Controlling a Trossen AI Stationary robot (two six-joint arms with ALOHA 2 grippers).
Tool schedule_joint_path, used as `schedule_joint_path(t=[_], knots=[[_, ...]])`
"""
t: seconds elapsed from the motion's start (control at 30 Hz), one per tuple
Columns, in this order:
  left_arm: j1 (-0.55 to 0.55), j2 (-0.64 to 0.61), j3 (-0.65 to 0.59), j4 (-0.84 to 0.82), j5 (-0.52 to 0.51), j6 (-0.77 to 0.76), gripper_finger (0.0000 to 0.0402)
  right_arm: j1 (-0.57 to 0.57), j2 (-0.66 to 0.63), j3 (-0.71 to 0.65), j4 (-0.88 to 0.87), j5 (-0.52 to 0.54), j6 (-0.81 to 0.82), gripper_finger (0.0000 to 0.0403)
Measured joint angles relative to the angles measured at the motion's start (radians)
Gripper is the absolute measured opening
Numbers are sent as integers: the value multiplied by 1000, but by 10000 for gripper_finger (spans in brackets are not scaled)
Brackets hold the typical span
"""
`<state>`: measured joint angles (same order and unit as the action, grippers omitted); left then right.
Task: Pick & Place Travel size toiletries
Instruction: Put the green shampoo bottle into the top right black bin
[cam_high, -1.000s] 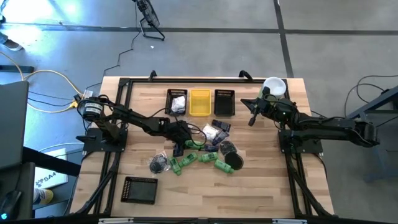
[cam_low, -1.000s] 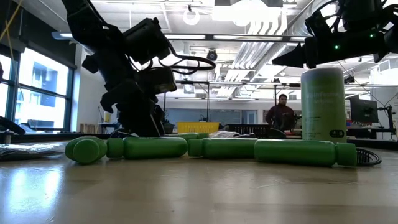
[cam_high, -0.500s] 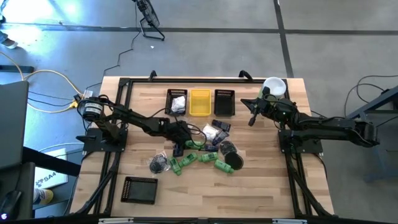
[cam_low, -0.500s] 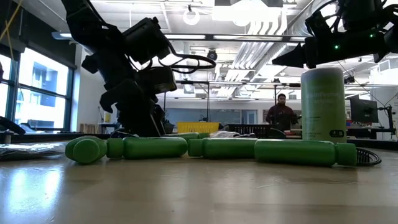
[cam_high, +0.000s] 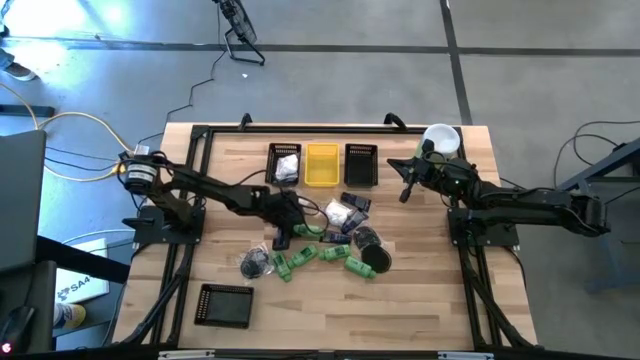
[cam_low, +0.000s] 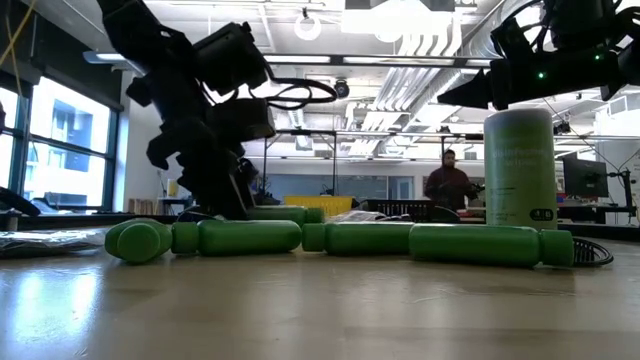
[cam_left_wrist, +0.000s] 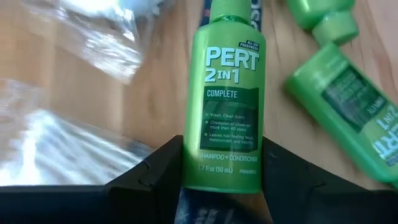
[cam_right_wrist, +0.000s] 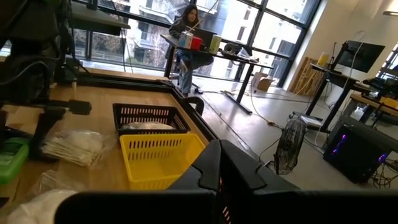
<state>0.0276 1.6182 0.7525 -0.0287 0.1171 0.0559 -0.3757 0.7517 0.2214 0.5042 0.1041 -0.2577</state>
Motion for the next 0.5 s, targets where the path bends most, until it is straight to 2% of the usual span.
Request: schedule_joint_path(t=[0.33, 0.5], knots=[[77, -47, 0, -23, 0, 72, 173, 1, 0, 0, 1, -7, 0, 2], [107, -84, 3, -11, -6, 60, 173, 1, 0, 0, 0, -55, 0, 2]])
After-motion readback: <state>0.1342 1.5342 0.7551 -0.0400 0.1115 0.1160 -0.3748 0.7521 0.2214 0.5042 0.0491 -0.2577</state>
